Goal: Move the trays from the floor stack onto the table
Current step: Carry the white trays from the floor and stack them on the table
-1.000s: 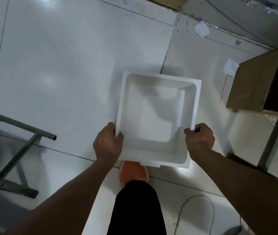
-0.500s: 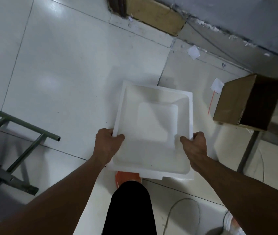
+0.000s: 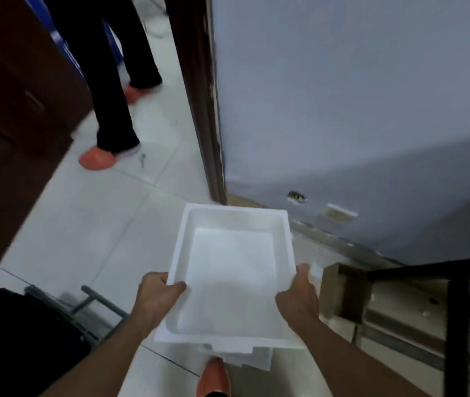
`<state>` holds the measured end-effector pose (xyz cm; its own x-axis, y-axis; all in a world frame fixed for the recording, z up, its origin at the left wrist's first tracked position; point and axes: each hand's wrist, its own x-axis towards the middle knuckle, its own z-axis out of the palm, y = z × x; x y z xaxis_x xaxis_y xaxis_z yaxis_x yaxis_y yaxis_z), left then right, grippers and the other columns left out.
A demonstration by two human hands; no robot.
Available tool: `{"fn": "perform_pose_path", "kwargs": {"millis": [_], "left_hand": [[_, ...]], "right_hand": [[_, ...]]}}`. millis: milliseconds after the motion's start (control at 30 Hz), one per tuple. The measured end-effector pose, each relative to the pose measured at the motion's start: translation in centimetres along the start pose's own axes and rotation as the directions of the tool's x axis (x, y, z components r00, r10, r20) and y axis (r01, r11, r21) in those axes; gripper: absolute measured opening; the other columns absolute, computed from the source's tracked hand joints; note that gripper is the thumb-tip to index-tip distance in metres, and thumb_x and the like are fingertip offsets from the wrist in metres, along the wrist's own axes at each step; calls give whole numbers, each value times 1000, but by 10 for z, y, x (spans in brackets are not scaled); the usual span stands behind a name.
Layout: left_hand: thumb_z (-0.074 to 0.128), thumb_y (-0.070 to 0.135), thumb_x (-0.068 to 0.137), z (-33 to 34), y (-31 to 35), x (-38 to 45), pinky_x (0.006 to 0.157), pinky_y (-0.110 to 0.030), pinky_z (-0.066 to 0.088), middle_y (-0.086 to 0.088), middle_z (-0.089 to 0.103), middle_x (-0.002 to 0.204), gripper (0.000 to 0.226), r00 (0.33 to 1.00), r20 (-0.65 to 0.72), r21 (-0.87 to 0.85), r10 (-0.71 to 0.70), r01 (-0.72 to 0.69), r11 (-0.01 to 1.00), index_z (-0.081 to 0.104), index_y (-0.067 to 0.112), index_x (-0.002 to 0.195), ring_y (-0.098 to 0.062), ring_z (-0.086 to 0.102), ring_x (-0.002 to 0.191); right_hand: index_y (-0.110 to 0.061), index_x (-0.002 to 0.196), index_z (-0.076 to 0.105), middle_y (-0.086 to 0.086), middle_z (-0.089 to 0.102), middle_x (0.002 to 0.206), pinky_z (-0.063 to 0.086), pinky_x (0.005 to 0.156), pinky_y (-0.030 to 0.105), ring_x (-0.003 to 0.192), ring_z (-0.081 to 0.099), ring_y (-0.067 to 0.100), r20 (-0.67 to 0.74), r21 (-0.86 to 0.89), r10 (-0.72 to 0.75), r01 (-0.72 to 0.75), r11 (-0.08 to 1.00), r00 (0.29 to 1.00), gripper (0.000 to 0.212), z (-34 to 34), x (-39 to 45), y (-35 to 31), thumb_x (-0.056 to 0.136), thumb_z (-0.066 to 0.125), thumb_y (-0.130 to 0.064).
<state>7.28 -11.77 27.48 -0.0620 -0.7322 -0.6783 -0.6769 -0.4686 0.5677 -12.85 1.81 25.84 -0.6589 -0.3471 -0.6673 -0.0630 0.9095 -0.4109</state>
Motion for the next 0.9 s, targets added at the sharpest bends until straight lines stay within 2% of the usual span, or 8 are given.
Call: {"fn": "perform_pose_path", "kwargs": {"millis": [100, 167, 300, 433, 533, 667, 800, 900], "left_hand": [[68, 2, 78, -43, 60, -70, 64, -29, 53, -11, 69, 79, 10, 992, -101, -30, 76, -79, 996, 71, 5, 88, -26, 64, 65], [66, -1, 77, -62, 97, -121, 67, -32, 53, -12, 69, 81, 12, 976, -158, -68, 152, -164, 984, 70, 5, 87, -29, 65, 69], [63, -8, 75, -77, 162, -224, 61, -29, 47, -10, 67, 76, 15, 925, -262, -146, 276, -321, 936, 61, -1, 88, -29, 62, 69], [63, -7, 77, -56, 211, -312, 71, -37, 56, -4, 71, 81, 31, 881, -247, -172, 403, -449, 877, 61, 16, 96, -27, 69, 74], [64, -5, 75, -23, 237, -351, 77, -44, 58, -6, 73, 87, 34, 841, -213, -150, 498, -531, 834, 65, 21, 98, -28, 70, 81], [63, -5, 78, 41, 273, -414, 71, -33, 52, -9, 71, 89, 33, 761, -128, -122, 635, -648, 752, 64, 17, 102, -22, 65, 75], [58, -2, 80, 107, 273, -464, 68, -26, 50, -1, 72, 88, 35, 727, 63, -89, 684, -679, 729, 65, 19, 108, -18, 68, 79], [47, -5, 81, 154, 259, -488, 64, -13, 44, 3, 68, 97, 45, 685, 235, 9, 690, -711, 703, 59, 19, 117, -18, 65, 91]], "right_hand": [[-14, 145, 20, 19, 60, 123, 55, 84, 40, 107, 61, 37, -23, -47, -120, 119, 992, 993, 73, -70, -60, -50, 81, 54, -3], [-14, 145, 19, 16, 58, 128, 53, 90, 40, 111, 60, 36, -44, -98, -220, 215, 972, 974, 73, -122, -101, -72, 82, 53, -4], [-13, 142, 20, 12, 56, 128, 53, 89, 40, 111, 60, 33, -117, -168, -405, 384, 908, 907, 67, -228, -168, -93, 83, 50, 1], [-23, 145, 11, 8, 58, 120, 56, 84, 40, 99, 63, 27, -202, -155, -497, 473, 867, 844, 79, -318, -216, -72, 83, 56, -6], [-29, 148, 8, 9, 59, 120, 55, 83, 37, 98, 63, 26, -286, -124, -459, 443, 888, 841, 82, -373, -237, -35, 84, 56, -9], [-29, 153, -7, 13, 57, 125, 51, 82, 35, 104, 61, 31, -411, -32, -356, 377, 926, 839, 92, -444, -260, 41, 83, 50, -8], [-34, 152, -10, 10, 59, 119, 55, 77, 37, 92, 62, 28, -441, 79, -220, 282, 956, 870, 96, -485, -282, 125, 79, 47, -6], [-29, 152, -10, 10, 59, 118, 54, 75, 35, 89, 61, 26, -437, 83, -108, 159, 984, 893, 95, -497, -293, 182, 80, 48, -6]]}}
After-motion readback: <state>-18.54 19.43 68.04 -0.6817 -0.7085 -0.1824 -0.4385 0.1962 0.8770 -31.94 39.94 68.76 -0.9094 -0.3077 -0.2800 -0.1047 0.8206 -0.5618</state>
